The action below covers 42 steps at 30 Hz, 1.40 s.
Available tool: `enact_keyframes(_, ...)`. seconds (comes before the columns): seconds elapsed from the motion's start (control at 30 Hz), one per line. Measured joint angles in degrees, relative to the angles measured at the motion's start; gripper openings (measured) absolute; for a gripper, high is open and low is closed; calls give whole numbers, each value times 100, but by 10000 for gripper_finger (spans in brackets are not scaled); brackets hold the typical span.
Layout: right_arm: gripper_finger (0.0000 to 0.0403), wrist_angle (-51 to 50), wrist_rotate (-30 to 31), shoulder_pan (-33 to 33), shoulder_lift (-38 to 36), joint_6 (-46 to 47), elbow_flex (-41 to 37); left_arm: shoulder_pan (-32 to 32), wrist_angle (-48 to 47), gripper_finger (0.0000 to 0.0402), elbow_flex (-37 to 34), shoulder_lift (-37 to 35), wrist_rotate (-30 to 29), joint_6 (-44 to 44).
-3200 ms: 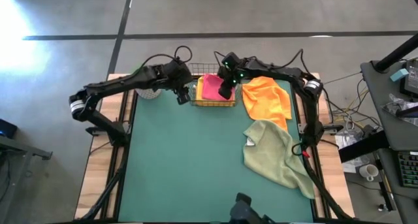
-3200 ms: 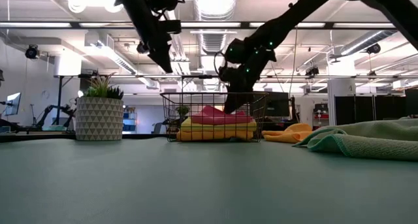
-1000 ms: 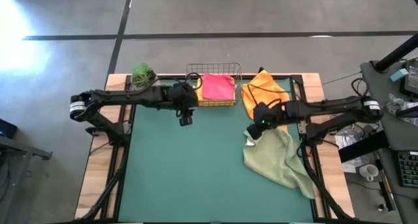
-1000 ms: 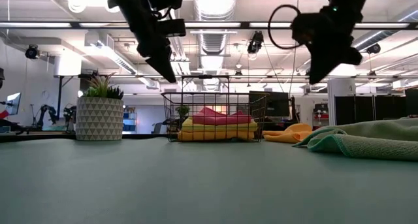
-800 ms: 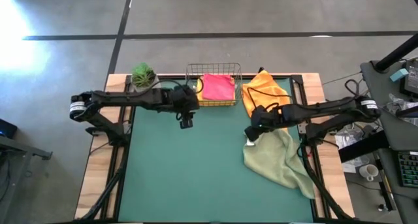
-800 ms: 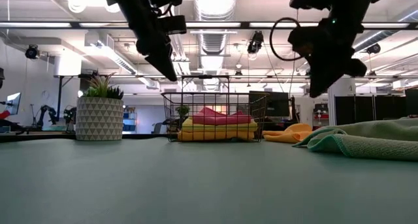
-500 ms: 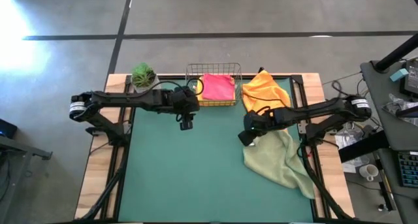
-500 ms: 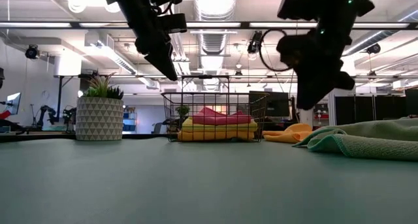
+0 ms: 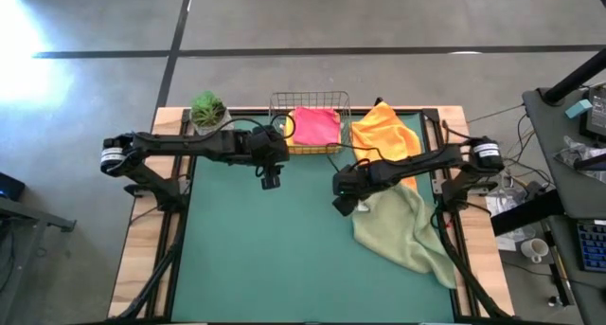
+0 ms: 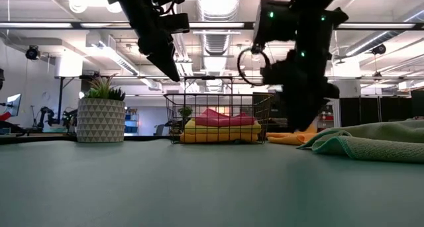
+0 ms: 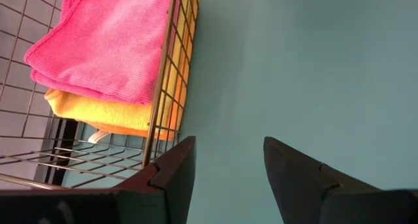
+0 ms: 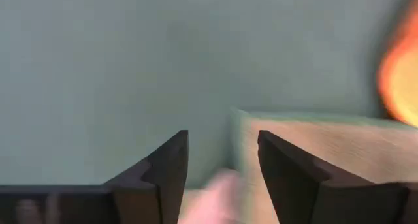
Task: Fold microfiber towels
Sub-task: Fold the green microfiber cloth
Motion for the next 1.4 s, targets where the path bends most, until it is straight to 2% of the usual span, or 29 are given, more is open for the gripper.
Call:
enact_keyframes(0.13, 157, -767, 139, 0, 338, -50, 218, 0, 1, 164, 0, 0, 0, 2)
enact_keyframes(0.5, 146, -917, 139, 26, 749, -262, 569, -2, 1, 164, 0, 0, 2, 10)
enact_keyframes(0.9, 140, -1083, 406, 28, 778, 155, 308, -1, 3, 164, 0, 0, 0, 44)
enact_keyframes(1.0, 110, -1068, 438, 31, 778, 147, 321, 0, 6, 164, 0, 0, 0, 44)
enact_keyframes(1.17, 21, -1072, 525, 35, 779, -54, 390, 0, 5, 164, 0, 0, 1, 54)
enact_keyframes(1.4, 10, -1085, 394, 412, 482, -306, 783, 0, 1, 164, 0, 0, 0, 156)
